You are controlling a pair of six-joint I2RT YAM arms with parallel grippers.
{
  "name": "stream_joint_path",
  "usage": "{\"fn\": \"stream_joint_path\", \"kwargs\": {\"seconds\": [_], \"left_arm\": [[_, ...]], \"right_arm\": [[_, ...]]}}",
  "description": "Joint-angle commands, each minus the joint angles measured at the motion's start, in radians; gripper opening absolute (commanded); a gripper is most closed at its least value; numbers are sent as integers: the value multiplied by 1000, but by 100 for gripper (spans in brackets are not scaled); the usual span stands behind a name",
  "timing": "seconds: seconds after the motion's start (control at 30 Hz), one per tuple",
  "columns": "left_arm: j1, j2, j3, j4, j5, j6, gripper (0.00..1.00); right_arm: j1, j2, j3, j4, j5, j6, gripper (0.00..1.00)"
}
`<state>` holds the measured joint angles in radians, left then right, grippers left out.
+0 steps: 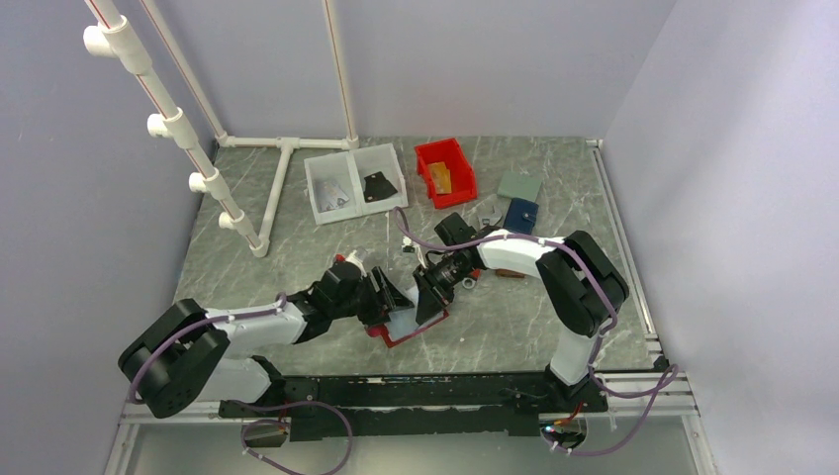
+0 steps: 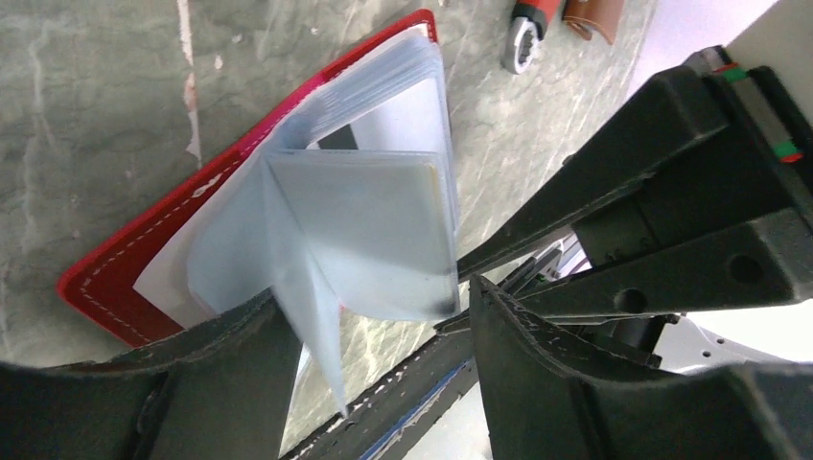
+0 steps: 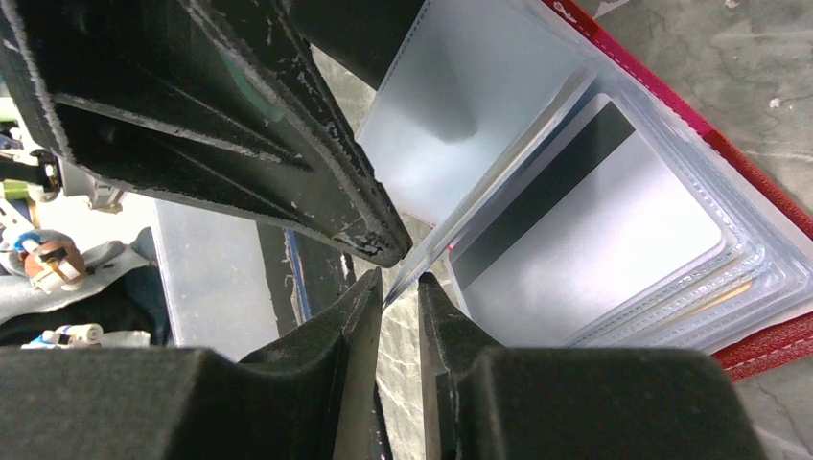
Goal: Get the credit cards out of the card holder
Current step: Remove the credit card from the card holder.
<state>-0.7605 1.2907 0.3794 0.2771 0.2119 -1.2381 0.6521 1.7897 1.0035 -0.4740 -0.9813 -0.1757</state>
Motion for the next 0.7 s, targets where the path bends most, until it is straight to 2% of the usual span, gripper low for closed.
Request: {"fn": "stream_joint_path", "kwargs": {"seconds": [0.0, 0.1, 0.27, 0.53, 0.67], "left_arm": [[4, -12, -9, 50, -14, 4, 66], [4, 19, 1, 50, -7, 2, 63], [3, 48, 5, 46, -1, -5, 51], [5, 43, 3, 6, -18, 4, 47], [9, 59, -3, 2, -20, 3, 42]], "right_arm": [[7, -2, 29, -6, -30, -24, 23], [7, -2, 29, -8, -30, -25, 23], [7, -3, 30, -8, -21, -25, 23], [7, 4, 36, -17, -22, -31, 27], [3, 0, 38, -21, -27, -33, 28]]}}
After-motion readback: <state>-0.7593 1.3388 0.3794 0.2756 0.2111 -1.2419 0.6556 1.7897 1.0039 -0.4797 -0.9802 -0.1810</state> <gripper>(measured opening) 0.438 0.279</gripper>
